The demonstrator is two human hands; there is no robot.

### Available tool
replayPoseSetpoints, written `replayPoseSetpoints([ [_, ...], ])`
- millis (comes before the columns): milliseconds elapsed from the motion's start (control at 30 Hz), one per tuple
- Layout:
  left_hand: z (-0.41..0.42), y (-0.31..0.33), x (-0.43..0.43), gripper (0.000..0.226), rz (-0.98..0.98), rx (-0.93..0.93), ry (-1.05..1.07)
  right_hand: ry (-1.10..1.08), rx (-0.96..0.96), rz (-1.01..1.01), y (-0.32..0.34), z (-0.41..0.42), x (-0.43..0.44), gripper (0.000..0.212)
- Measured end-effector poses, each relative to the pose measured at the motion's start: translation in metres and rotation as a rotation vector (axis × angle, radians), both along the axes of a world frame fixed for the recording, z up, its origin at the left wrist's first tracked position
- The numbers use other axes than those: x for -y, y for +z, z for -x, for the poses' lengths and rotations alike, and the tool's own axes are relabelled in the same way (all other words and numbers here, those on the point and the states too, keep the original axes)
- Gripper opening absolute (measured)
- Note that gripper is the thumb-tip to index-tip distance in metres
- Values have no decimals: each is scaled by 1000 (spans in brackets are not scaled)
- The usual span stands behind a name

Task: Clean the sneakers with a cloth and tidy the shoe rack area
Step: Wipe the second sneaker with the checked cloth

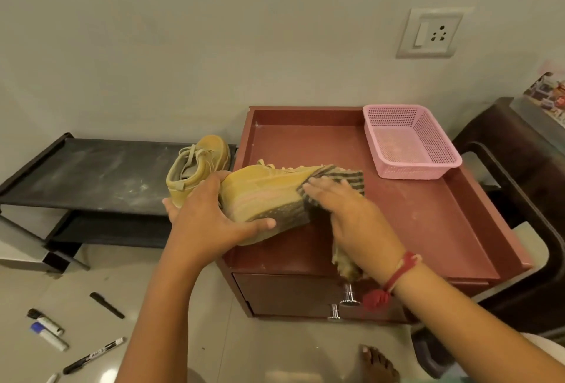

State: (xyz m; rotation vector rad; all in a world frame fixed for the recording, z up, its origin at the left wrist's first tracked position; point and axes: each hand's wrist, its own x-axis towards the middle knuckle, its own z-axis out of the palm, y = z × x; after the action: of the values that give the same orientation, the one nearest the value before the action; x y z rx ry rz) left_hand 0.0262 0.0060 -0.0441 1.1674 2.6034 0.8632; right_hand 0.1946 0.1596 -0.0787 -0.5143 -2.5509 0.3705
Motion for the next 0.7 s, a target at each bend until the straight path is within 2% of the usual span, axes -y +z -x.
replayPoseSetpoints([
  [100,-1,2,1,108,-14,2,6,-180,2,108,9,1,-29,51],
  [167,-1,5,2,106,-48,10,9,-96,-5,157,10,4,-18,51],
  [267,2,8,7,111,-68,25,23,63,8,127,2,-1,3,56],
  [400,3,9,8,113,-76,50,20,-149,-6,198,14,4,-28,49],
  [533,4,6,7,114,-93,47,18,104,25,153,9,7,0,57],
  [667,5,8,9,115,-84,62,17,-87,-37,221,11,7,-17,54],
  [700,6,8,9,112,-93,59,10,-66,-40,212,12,7,-15,53],
])
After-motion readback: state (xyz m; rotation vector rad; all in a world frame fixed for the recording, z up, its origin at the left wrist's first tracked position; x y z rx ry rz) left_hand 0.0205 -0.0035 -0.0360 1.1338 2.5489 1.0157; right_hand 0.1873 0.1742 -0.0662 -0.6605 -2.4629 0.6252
